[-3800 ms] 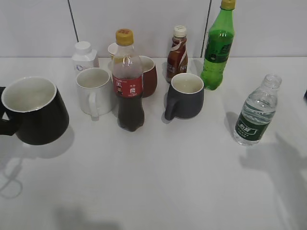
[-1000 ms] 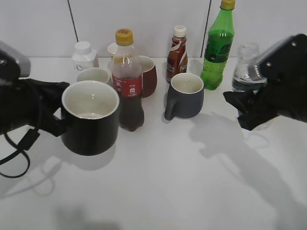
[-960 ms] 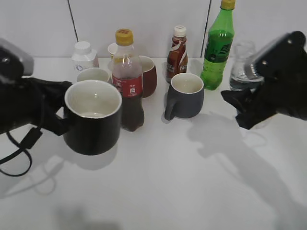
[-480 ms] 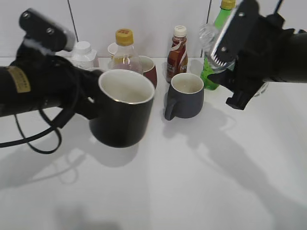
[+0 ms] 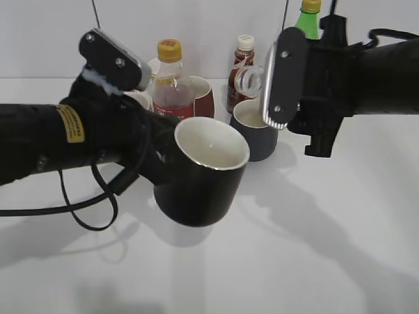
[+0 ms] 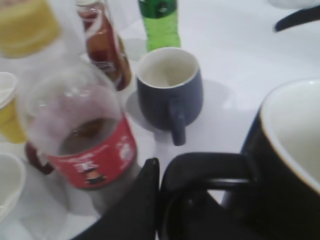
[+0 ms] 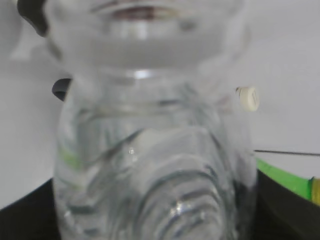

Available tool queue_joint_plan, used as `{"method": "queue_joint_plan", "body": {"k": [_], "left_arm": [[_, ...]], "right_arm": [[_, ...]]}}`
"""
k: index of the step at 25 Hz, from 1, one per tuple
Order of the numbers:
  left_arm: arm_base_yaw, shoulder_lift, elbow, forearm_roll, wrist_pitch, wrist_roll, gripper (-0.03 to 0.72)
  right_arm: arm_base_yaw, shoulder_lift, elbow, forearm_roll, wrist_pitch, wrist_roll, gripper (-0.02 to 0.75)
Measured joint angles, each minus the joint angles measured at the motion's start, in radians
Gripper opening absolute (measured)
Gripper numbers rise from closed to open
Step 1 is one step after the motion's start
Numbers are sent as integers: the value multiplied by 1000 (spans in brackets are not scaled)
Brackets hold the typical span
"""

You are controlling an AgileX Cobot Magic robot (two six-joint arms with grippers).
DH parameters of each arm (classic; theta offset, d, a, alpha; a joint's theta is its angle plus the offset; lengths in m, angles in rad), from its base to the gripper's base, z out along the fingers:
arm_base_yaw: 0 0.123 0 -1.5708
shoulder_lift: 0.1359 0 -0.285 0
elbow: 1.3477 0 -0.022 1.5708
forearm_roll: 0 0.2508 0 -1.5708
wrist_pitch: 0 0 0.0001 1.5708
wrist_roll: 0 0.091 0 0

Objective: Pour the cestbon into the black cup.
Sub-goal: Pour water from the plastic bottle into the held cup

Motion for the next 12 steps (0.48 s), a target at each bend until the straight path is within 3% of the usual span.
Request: {"method": "queue_joint_plan", "body": {"k": [7,12], "left_arm": [[-10,16,0,0,-9,0,48],[-10,16,0,-1,-60,0,48]], "right_arm": [[5,14,-18,-131,1,0,501],[5,14,-18,-165,2,-1,501]]}}
